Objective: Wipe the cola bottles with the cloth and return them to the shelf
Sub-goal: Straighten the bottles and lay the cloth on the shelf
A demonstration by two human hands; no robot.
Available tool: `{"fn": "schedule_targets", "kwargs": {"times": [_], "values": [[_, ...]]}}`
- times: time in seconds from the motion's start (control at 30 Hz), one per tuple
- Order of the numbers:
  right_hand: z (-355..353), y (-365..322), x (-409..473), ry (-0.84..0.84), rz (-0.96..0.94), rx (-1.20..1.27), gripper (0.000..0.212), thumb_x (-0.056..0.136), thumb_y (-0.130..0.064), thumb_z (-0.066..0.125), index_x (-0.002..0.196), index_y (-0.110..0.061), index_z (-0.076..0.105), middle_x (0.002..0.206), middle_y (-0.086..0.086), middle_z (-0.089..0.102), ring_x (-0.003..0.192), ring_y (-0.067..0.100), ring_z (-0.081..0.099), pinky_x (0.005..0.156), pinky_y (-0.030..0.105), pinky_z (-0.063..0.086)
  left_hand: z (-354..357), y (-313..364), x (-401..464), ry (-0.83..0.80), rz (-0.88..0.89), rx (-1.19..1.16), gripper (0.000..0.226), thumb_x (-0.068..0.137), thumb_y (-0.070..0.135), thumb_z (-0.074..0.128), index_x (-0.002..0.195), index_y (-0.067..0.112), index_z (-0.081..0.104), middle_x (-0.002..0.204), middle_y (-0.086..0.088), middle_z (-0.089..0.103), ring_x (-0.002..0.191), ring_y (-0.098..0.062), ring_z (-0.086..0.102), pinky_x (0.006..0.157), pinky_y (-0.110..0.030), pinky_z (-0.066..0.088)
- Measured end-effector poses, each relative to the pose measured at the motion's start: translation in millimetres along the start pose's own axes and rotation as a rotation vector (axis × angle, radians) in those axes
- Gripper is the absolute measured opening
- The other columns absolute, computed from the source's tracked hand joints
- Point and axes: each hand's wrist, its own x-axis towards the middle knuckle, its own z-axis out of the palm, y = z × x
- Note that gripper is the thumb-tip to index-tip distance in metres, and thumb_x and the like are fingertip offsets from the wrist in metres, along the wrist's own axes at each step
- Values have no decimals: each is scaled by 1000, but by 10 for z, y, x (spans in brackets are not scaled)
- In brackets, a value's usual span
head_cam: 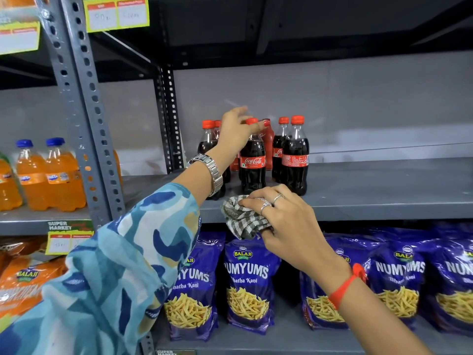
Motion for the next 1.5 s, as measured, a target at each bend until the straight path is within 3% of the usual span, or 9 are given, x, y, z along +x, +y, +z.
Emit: {"fn": "schedule_targets", "kwargs": {"times": [0.2,0.37,0.5,0.67,0.87,1.13,1.27,1.4,1.5], "values": [[-27,101,-144,18,55,-38,61,53,-2,56,110,-18,64,103,-2,64,90,22,53,61,22,40,-78,67,-474,142,503,311,60,89,30,56,141,12,32,148,-5,38,140,-17,29,115,-31,23],[-86,262,-330,47,150,-66,60,52,0,60,109,-17,65,103,-1,65,92,23,54,66,31,51,-231,-413,-914,209,662,682,54,94,35,43,142,14,30,151,-5,32,143,-18,21,119,-42,10],[-200,514,-442,102,234,-147,60,50,7,68,107,-14,67,103,4,66,94,26,53,67,35,53,-376,-643,-980,246,630,973,66,94,47,34,147,14,14,157,-7,15,145,-21,8,117,-52,4],[-380,1009,-386,140,400,-289,56,58,6,72,110,-13,66,103,9,65,97,29,48,68,37,51,-511,-490,-879,262,592,1101,73,92,54,30,148,12,7,158,-9,9,146,-26,4,115,-56,0],[-485,1417,-154,-102,523,-433,57,67,1,75,119,-17,60,115,10,60,106,33,46,68,42,49,-540,-386,-881,251,588,1161,75,91,56,25,148,13,3,158,-9,6,146,-26,3,114,-58,0],[-376,1517,-51,-381,542,-437,59,82,8,49,132,-23,50,124,9,53,115,31,44,84,43,47,-583,-388,-938,260,602,1156,73,91,55,24,149,14,4,158,-8,7,146,-25,2,113,-57,-4],[-337,1526,-94,-374,580,-343,58,81,9,49,132,-17,51,125,14,54,116,33,47,90,41,45,-619,-376,-936,274,604,1151,73,91,55,25,149,15,4,158,-7,7,146,-24,1,113,-55,-6],[-397,1522,23,-435,646,-195,57,78,-1,53,133,-13,49,136,14,48,124,31,43,102,36,36,-647,-362,-929,275,604,1160,74,90,57,21,149,14,4,158,-7,6,146,-25,1,112,-54,-9],[-411,1466,10,-344,640,-222,61,79,-9,53,138,-17,42,146,9,38,134,28,29,112,50,14,-626,-381,-928,281,600,1162,74,91,56,21,149,15,4,158,-7,6,146,-25,2,112,-56,-7]]}}
